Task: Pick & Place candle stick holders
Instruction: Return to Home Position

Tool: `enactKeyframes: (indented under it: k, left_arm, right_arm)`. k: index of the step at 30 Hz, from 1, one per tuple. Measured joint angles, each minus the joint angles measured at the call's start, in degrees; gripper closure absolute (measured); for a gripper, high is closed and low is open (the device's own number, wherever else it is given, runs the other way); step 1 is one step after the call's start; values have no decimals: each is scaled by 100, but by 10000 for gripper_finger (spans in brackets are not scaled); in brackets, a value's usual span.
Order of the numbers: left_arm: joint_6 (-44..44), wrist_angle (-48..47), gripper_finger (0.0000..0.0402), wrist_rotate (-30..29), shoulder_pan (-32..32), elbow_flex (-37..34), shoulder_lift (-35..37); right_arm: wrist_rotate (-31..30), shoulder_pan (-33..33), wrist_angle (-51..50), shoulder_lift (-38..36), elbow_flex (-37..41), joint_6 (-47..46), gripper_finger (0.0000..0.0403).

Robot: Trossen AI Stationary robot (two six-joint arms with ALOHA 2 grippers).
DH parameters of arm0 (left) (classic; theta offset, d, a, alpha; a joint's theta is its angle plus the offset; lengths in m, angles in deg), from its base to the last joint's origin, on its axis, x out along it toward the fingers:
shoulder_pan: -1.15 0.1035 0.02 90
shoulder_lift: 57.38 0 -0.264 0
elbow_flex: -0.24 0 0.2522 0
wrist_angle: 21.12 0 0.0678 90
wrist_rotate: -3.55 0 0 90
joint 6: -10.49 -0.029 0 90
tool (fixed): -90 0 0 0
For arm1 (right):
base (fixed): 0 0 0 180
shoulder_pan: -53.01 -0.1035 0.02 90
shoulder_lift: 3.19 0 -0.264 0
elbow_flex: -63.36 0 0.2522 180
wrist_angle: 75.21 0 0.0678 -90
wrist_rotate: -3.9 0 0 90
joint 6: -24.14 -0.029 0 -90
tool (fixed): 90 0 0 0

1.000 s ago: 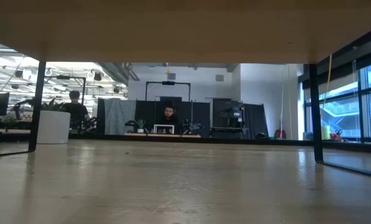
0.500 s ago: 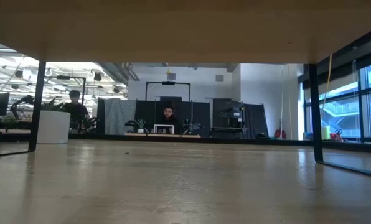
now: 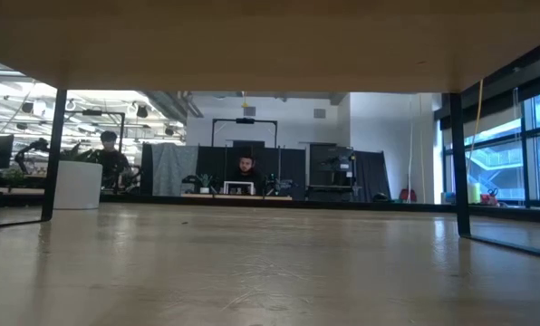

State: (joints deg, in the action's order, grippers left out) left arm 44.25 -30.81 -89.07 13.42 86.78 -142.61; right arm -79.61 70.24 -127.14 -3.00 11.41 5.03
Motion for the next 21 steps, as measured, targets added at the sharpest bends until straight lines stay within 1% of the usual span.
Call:
enactKeyframes:
  k: [5, 13, 17, 21]
  left_arm:
    - [16, 0, 400, 142, 0, 0, 0]
    - [0, 0, 400, 382, 0, 0, 0]
    - [5, 0, 399, 506, 0, 0, 0]
    - [3, -2, 400, 561, 0, 0, 0]
  right_arm:
    - [-40, 49, 481, 0, 415, -125, 399]
    - [-238, 49, 1268, 0, 1314, -208, 399]
    - [-291, 43, 1684, 0, 1607, -254, 399]
    - [-350, 33, 1870, 0, 1822, -256, 399]
